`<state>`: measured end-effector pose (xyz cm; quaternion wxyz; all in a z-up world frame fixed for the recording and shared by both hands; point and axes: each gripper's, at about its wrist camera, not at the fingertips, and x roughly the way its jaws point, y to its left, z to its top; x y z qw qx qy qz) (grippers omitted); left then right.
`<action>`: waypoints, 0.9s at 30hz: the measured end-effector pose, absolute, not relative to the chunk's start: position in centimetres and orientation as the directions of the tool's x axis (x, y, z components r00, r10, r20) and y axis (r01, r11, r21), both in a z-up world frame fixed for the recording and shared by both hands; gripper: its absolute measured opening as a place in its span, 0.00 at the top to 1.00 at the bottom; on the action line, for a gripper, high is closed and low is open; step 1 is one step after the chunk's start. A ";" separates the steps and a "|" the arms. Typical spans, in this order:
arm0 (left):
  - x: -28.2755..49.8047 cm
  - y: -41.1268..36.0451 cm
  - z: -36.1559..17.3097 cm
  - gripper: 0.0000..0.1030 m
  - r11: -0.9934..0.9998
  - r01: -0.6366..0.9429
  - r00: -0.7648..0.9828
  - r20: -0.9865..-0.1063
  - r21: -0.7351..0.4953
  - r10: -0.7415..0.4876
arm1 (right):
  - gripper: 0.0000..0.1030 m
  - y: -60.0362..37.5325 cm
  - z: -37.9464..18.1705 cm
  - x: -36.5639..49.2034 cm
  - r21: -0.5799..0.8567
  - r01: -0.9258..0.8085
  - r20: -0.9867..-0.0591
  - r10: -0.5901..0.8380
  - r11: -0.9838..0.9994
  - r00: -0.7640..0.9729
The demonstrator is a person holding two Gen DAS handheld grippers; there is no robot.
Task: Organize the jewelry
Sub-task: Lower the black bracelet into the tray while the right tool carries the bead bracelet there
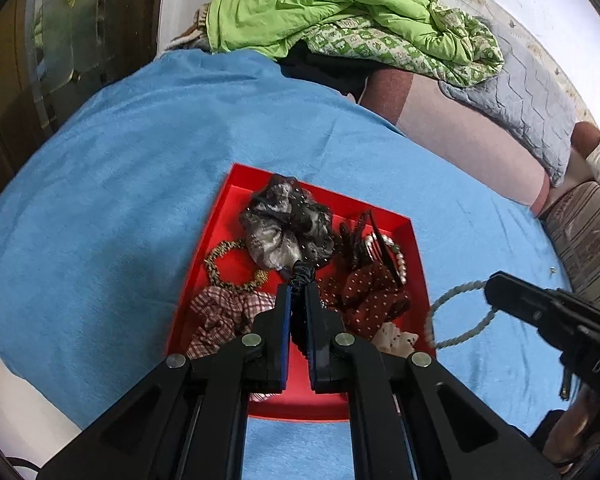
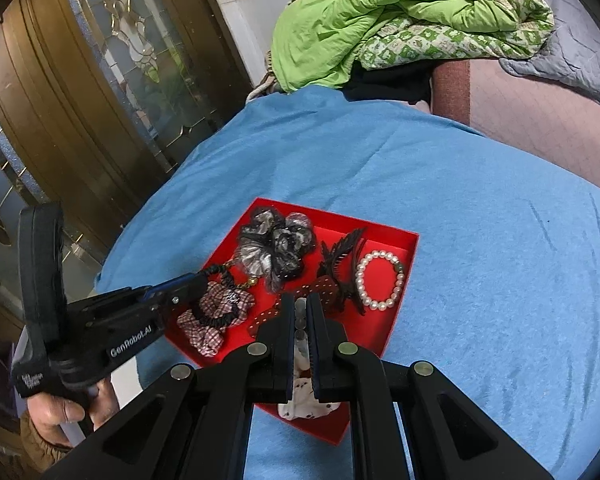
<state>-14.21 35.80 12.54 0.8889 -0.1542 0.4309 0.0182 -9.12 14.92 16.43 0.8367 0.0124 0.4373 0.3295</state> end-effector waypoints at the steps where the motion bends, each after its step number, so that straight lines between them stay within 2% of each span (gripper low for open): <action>1: -14.3 35.7 12.4 0.94 0.950 -0.163 0.625 -0.773 -0.265 -0.109 | 0.93 15.0 16.3 -9.2 0.310 -0.543 -0.724 0.564 0.780 0.397; 15: -15.2 34.2 9.6 0.94 0.959 -0.163 0.569 -0.816 -0.231 -0.100 | 0.93 14.1 14.8 -7.6 0.315 -0.495 -0.745 0.534 0.810 0.400; 27: -14.9 33.3 9.0 0.94 0.980 -0.173 0.568 -0.823 -0.099 0.018 | 0.93 15.0 13.7 -7.2 0.269 -0.496 -0.766 0.496 0.825 0.409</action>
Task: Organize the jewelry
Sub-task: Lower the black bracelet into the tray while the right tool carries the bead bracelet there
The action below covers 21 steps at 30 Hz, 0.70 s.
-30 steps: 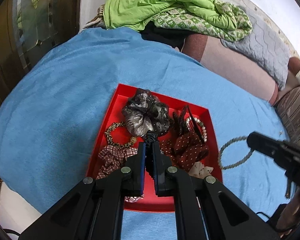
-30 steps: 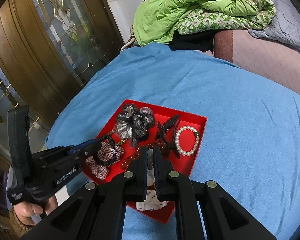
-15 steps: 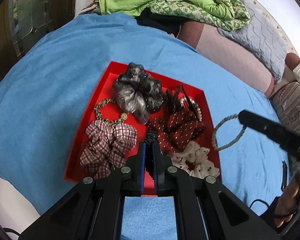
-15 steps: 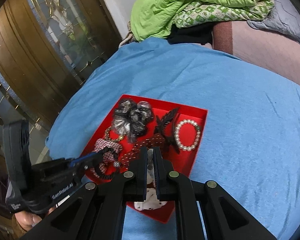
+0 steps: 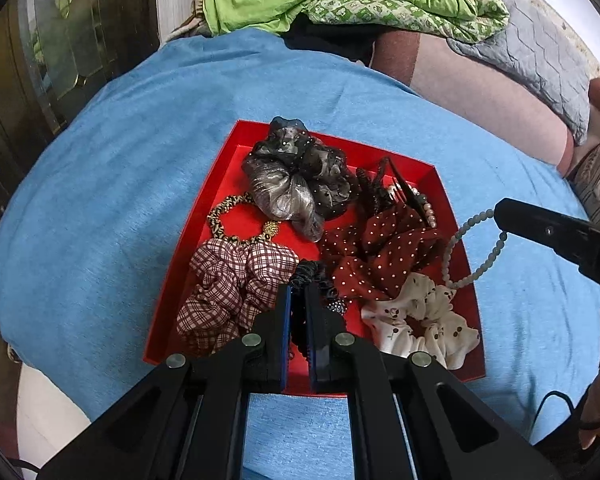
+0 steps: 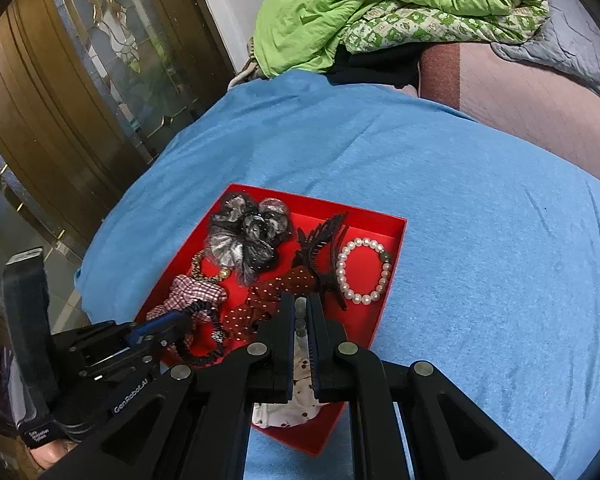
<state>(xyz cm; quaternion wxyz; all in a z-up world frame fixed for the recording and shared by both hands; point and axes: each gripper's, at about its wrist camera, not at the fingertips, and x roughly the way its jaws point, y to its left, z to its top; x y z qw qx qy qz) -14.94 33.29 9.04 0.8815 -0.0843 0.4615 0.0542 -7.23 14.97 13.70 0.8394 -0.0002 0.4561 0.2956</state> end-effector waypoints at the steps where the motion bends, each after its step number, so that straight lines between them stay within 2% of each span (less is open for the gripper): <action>1: -14.9 33.2 9.1 0.94 0.981 -0.171 0.570 -0.821 -0.091 0.024 | 0.93 14.9 13.6 -7.1 0.269 -0.494 -0.767 0.494 0.827 0.410; 21: -15.3 32.0 10.8 0.94 0.988 -0.146 0.610 -0.791 -0.058 0.044 | 0.93 14.6 14.0 -6.9 0.272 -0.493 -0.754 0.501 0.827 0.424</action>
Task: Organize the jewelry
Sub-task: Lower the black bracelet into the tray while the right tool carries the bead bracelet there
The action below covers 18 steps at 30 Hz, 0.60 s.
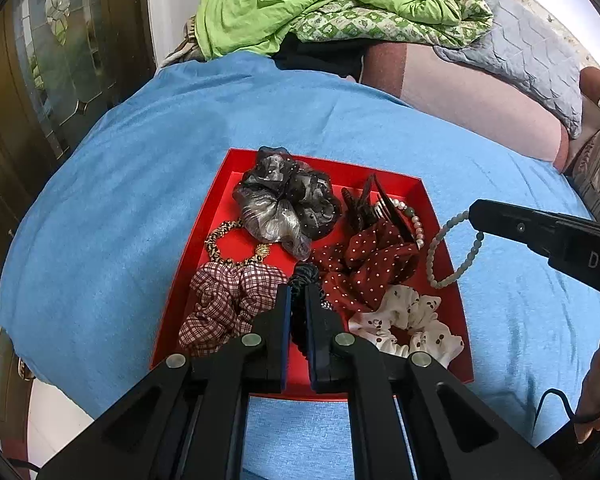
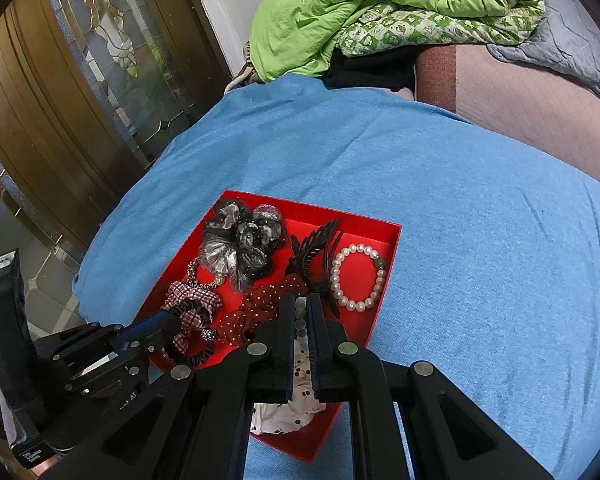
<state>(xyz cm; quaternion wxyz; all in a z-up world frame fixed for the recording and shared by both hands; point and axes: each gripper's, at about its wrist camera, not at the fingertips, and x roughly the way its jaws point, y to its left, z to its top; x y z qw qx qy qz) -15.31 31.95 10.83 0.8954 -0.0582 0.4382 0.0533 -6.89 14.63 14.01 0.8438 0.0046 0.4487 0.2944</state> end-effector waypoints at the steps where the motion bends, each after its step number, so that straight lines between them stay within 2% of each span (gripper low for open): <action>1: -15.3 32.0 10.8 0.94 0.988 -0.145 0.610 -0.791 -0.057 0.044 | 0.93 14.6 14.0 -6.9 0.272 -0.493 -0.755 0.501 0.827 0.424; 18: -14.8 33.8 9.2 0.94 0.979 -0.191 0.577 -0.815 -0.066 0.058 | 0.93 14.9 13.3 -6.0 0.289 -0.483 -0.755 0.506 0.827 0.416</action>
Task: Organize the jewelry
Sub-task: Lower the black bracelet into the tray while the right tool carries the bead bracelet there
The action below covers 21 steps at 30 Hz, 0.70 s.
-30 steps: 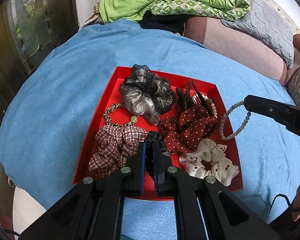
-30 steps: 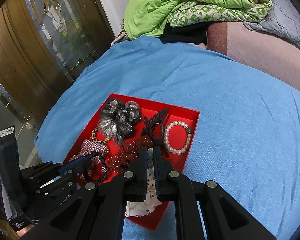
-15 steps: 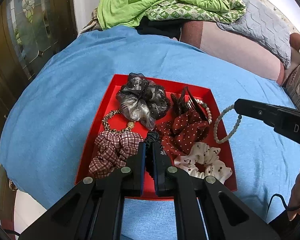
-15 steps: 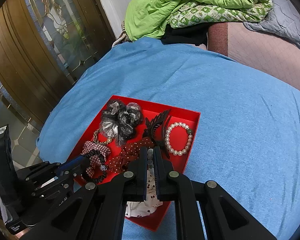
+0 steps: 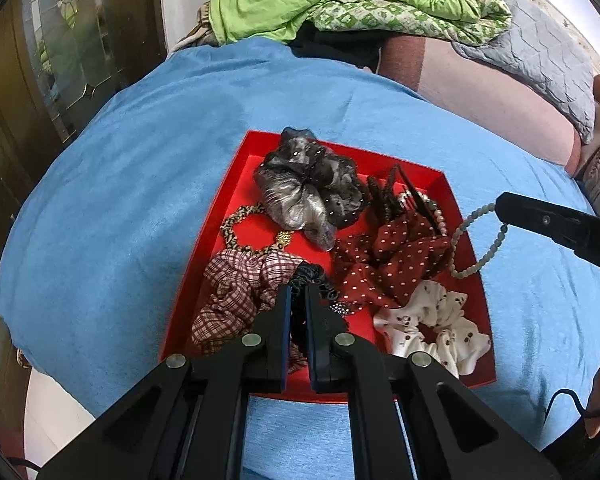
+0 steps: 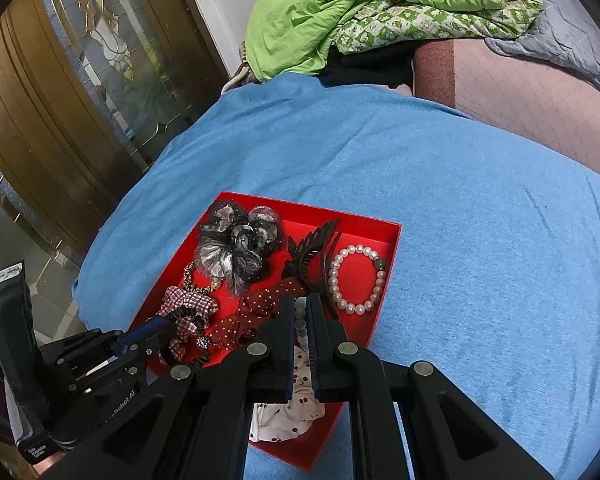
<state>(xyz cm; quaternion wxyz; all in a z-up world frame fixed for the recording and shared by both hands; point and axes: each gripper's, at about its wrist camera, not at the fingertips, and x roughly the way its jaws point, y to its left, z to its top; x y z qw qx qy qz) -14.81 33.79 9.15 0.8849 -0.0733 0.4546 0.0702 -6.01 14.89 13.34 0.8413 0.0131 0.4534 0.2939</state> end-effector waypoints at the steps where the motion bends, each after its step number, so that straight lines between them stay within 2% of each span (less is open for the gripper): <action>1: -14.8 33.9 9.0 0.94 0.979 -0.192 0.574 -0.817 -0.067 0.057 | 0.93 14.9 13.2 -6.0 0.289 -0.483 -0.756 0.506 0.827 0.414; 21: -13.8 33.5 5.9 0.94 0.980 -0.195 0.514 -0.855 -0.041 0.066 | 0.93 15.8 9.3 -4.7 0.260 -0.470 -0.810 0.456 0.844 0.370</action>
